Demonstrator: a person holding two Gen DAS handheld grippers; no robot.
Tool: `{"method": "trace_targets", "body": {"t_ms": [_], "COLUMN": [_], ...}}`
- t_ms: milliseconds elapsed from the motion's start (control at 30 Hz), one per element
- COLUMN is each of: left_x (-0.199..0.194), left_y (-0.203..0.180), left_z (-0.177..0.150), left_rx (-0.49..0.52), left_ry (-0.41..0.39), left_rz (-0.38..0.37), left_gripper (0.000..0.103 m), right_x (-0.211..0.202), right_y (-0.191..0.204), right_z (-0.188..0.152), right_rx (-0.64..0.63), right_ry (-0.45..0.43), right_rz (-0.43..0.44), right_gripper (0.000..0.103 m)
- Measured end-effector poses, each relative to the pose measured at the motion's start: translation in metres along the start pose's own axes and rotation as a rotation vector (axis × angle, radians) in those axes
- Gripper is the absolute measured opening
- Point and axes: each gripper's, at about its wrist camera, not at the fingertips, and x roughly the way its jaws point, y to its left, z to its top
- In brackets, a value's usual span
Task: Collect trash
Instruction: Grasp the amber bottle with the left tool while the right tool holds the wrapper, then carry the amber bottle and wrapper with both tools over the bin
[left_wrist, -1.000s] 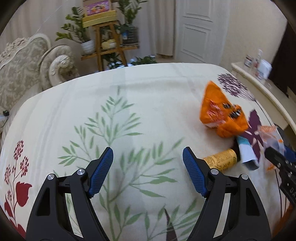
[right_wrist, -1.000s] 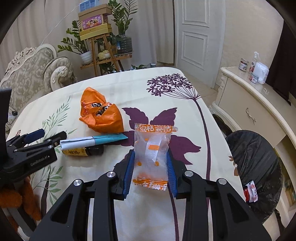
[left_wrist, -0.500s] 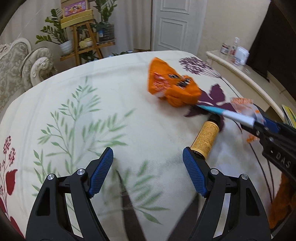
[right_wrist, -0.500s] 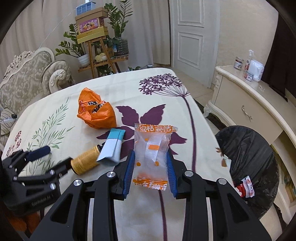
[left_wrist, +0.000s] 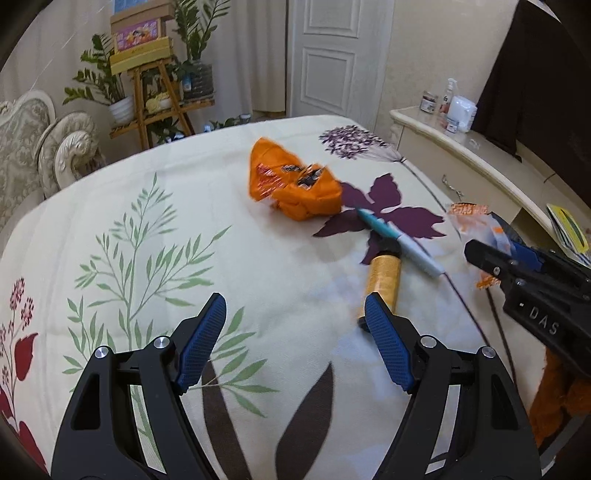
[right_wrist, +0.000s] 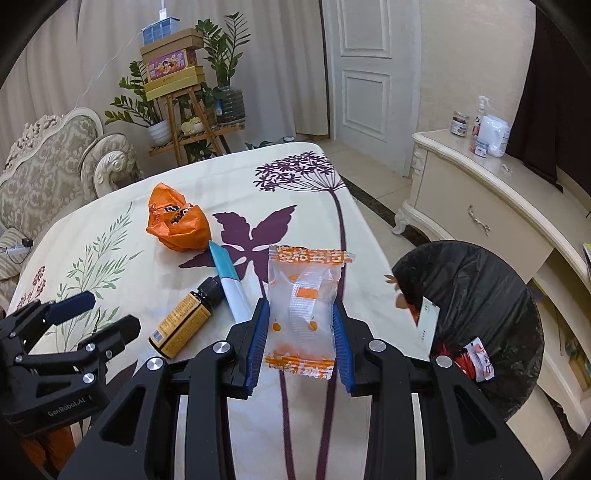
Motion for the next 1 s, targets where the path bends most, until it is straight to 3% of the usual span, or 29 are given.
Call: {"method": "trace_targets", "body": {"t_ms": [333,533,767,1000], "left_x": [0.021,0.039,0.039,0.029], "left_y": [-0.034,-0.043,-0.047,-0.042], "left_z": [0.009,0.01,0.005,0.0], "left_rx": [0.068,0.091,0.106,0.073], "left_ry": [0.005,0.049,0.043,0.014], "left_rz": [-0.04,-0.058,-0.059,-0.052], "left_gripper": [0.075,0.053,0.023,0.023], "right_x": [-0.011,-0.012,-0.013,-0.014], "right_y": [-0.021,-0.029,-0.029,-0.025], "right_z": [-0.011,-0.014,-0.014,-0.015], "right_rx": [0.038,0.057,0.055,0.046], "right_ry": [-0.004,-0.003,-0.005,-0.004], "right_rz": [-0.012,-0.016,-0.015,-0.019], "right_gripper": [0.034,0.034,0.034,0.034]}}
